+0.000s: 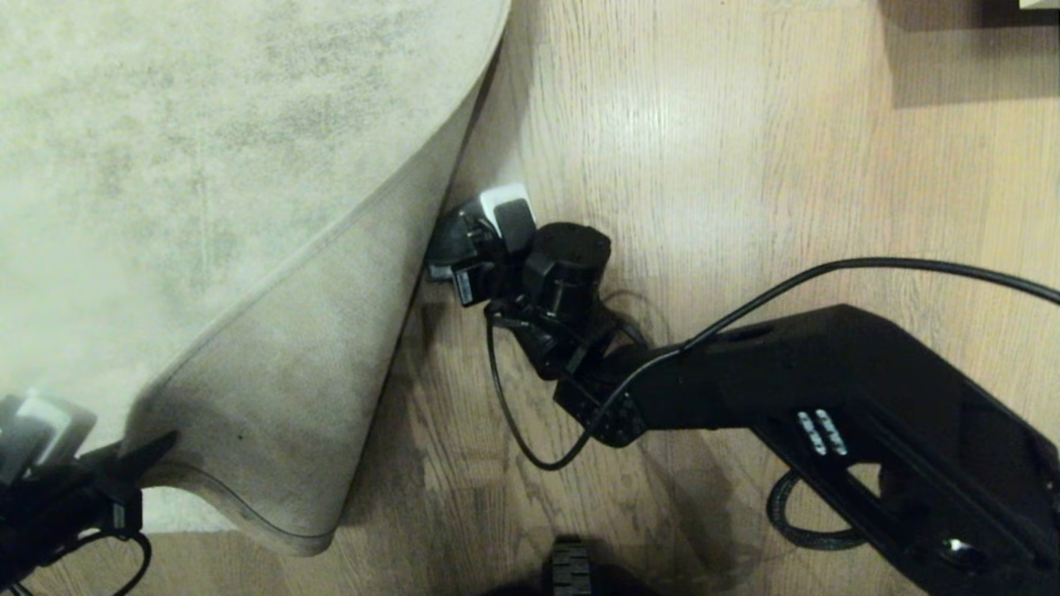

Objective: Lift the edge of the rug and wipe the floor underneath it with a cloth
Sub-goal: Wipe the floor under the carpet with a rag

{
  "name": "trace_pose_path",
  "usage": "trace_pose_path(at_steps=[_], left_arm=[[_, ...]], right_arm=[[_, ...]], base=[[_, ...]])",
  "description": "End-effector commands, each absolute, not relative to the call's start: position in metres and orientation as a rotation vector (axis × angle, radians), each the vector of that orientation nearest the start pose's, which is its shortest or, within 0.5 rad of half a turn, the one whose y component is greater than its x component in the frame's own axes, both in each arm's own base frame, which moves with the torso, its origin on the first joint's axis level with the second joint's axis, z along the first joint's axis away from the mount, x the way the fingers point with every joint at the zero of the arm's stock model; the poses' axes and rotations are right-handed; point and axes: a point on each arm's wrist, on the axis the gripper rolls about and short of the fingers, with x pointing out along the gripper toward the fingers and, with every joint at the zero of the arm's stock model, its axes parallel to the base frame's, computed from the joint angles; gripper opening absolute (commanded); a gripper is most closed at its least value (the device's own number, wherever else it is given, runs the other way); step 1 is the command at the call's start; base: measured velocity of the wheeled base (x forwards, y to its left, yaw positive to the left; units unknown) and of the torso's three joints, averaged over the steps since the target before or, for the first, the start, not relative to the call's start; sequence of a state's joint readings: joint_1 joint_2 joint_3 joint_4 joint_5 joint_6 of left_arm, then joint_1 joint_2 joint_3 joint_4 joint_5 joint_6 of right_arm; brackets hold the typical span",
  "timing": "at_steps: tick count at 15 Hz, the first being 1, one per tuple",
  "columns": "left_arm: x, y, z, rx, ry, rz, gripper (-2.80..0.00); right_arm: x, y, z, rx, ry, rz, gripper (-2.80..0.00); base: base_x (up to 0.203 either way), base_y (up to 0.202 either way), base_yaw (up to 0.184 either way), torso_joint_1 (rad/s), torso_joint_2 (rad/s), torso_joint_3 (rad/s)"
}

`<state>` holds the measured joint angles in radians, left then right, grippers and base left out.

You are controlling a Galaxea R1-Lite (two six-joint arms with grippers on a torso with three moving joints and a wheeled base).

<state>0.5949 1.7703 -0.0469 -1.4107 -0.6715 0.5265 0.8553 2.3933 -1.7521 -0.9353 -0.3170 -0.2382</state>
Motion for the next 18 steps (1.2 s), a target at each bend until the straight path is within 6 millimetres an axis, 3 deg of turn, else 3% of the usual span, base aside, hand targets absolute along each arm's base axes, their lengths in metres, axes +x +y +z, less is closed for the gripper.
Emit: trace_pose_path(at_steps=[1, 6, 8, 13, 18], left_arm=[[0.175, 0.101, 0.078, 0.344, 0.218, -0.141, -2.80], [0.170, 0.097, 0.074, 0.336, 0.228, -0.146, -2.80], [0.169, 0.097, 0.074, 0.339, 0.225, -0.146, -2.80], [0.170, 0.097, 0.075, 0.340, 0.224, -0.147, -2.80], [0.170, 0.097, 0.074, 0.337, 0.227, -0.148, -2.80]], right_arm=[[0.321, 0.356, 0.240, -0.029, -0.375, 0.484, -2.80], [0.303, 0.328, 0.293, -0.024, -0.408, 0.465, -2.80], [0.301, 0.310, 0.306, -0.031, -0.408, 0.439, -2.80], [0.303, 0.248, 0.298, -0.111, -0.318, 0.341, -2.80], [0.303, 0.149, 0.278, -0.197, -0.198, 0.128, -2.80]], base=[[0.000, 0.000, 0.000, 0.000, 0.00, 0.000], [0.000, 0.000, 0.000, 0.000, 0.00, 0.000], [0.000, 0.000, 0.000, 0.000, 0.00, 0.000], [0.000, 0.000, 0.000, 0.000, 0.00, 0.000], [0.000, 0.000, 0.000, 0.000, 0.00, 0.000]])
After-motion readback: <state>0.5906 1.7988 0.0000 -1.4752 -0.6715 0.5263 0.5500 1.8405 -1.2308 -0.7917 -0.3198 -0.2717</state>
